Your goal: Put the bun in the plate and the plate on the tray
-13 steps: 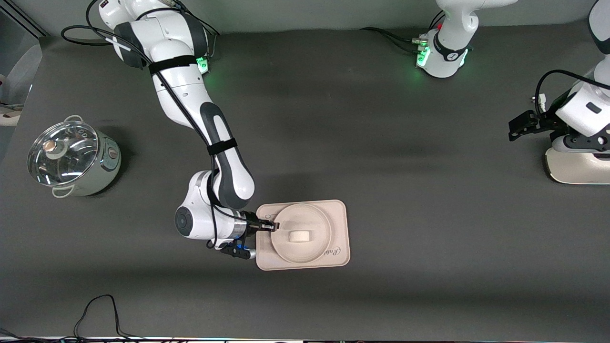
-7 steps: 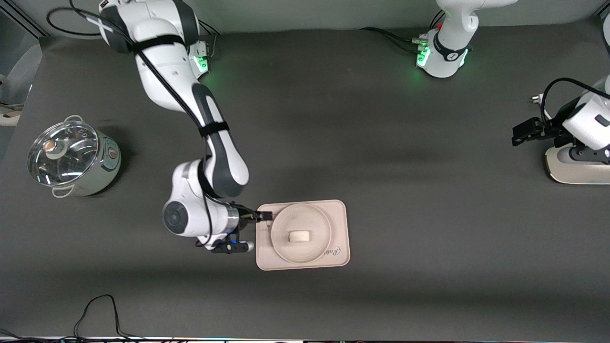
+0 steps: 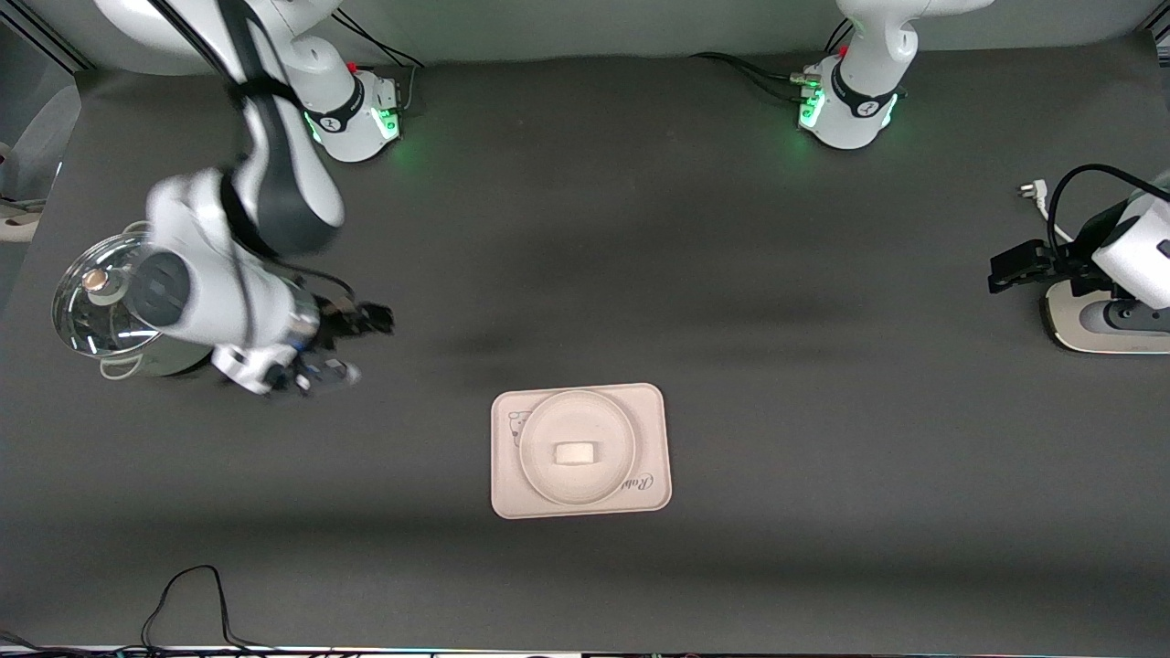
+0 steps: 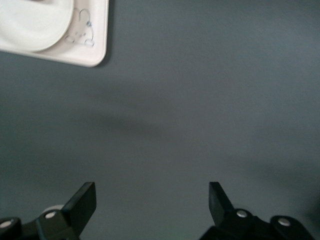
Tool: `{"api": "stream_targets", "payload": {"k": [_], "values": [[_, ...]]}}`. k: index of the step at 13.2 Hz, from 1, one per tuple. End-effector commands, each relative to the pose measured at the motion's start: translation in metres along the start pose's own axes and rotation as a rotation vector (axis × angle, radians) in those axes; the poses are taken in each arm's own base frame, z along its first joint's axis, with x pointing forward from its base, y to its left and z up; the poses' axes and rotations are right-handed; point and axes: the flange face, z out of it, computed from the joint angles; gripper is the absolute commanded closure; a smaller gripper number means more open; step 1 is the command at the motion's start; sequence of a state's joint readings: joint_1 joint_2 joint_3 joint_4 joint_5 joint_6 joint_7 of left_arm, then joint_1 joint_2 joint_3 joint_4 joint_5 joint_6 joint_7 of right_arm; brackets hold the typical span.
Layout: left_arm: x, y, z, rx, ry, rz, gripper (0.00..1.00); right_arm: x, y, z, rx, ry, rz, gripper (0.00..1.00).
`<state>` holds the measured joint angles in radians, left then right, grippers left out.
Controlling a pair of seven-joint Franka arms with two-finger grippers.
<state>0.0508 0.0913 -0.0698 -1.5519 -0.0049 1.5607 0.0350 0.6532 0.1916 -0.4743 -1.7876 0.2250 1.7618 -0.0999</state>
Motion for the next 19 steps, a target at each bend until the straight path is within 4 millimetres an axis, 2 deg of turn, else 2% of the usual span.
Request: {"api": "stream_targets", "payload": {"k": [1, 3, 4, 6, 7, 8, 9, 11, 14, 16, 19], "values": [[-0.01, 0.0, -0.017, 0.005, 0.009, -0.014, 0.0, -0.045, 0.009, -0.07, -0.043, 0.026, -0.042, 0.0], [-0.022, 0.003, -0.019, 0.015, 0.019, -0.011, 0.0, -0.054, 0.003, -0.113, -0.056, 0.024, -0.017, 0.0], [-0.028, 0.004, -0.018, 0.017, 0.036, -0.01, 0.0, -0.057, 0.002, -0.127, -0.057, 0.034, -0.019, 0.0], [-0.027, 0.002, -0.018, 0.007, 0.061, -0.016, 0.0, -0.06, 0.0, -0.147, -0.059, 0.062, -0.023, 0.0], [-0.023, 0.003, -0.015, 0.022, 0.052, 0.009, 0.0, -0.062, 0.007, -0.154, -0.06, 0.075, -0.017, 0.0], [-0.019, 0.005, -0.015, 0.038, 0.049, 0.015, 0.0, -0.062, 0.016, -0.155, -0.057, 0.077, -0.006, 0.0], [-0.017, 0.005, -0.015, 0.046, 0.049, 0.017, 0.0, -0.063, 0.035, -0.156, -0.046, 0.078, 0.02, 0.0], [-0.017, 0.003, -0.023, 0.044, 0.064, -0.002, 0.0, -0.07, 0.028, -0.16, -0.04, 0.075, 0.008, 0.0], [-0.016, 0.001, -0.02, 0.042, 0.059, 0.007, 0.0, -0.089, 0.04, -0.156, -0.084, 0.072, 0.028, 0.0], [-0.016, 0.001, -0.02, 0.042, 0.061, 0.004, 0.0, -0.089, 0.048, -0.157, -0.088, 0.083, 0.034, 0.0], [-0.016, 0.004, -0.02, 0.046, 0.058, 0.006, 0.0, -0.087, 0.047, -0.156, -0.091, 0.092, 0.031, 0.0]]}}
